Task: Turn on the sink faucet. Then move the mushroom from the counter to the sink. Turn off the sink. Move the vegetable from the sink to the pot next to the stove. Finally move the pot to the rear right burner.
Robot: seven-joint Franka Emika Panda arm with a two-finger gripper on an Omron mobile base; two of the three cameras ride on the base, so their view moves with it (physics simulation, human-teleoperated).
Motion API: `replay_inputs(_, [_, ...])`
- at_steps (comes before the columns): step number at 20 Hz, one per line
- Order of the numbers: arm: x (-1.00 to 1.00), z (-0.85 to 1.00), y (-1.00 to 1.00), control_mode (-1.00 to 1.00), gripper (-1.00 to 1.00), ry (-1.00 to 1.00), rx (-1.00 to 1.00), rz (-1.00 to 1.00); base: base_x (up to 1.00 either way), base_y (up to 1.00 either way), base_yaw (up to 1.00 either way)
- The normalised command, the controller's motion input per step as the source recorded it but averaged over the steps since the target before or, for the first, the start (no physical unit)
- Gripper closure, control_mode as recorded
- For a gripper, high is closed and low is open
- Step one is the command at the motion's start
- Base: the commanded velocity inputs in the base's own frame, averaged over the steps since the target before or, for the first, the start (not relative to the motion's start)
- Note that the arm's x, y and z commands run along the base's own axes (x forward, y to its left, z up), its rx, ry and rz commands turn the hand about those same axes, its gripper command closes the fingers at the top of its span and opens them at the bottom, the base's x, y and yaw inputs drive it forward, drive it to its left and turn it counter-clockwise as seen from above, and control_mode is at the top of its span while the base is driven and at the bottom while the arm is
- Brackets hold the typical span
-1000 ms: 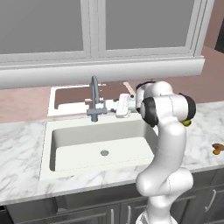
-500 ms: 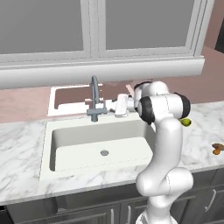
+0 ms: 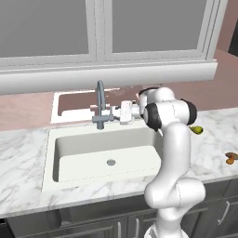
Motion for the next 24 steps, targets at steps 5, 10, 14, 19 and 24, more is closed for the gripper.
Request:
replay_inputs(5, [0.22, -0.06, 0.1, -1.0, -1.0, 0.03, 0.0, 0.06, 0.0, 0.0, 0.0])
replay_inputs(10, [0.16, -0.06, 0.15, -1.0, -1.0, 0.02, 0.0, 0.05, 0.0, 0.0, 0.0])
replay_inputs(14, [0.09, -0.1, 0.26, -1.0, -1.0, 0.01, 0.0, 0.03, 0.0, 0.0, 0.0])
replay_inputs(19, [0.05, -0.07, 0.32, -1.0, -1.0, 0.0, 0.0, 0.02, 0.0, 0.0, 0.0])
replay_inputs(24, [0.05, -0.07, 0.33, -1.0, -1.0, 0.0, 0.0, 0.01, 0.0, 0.0, 0.0])
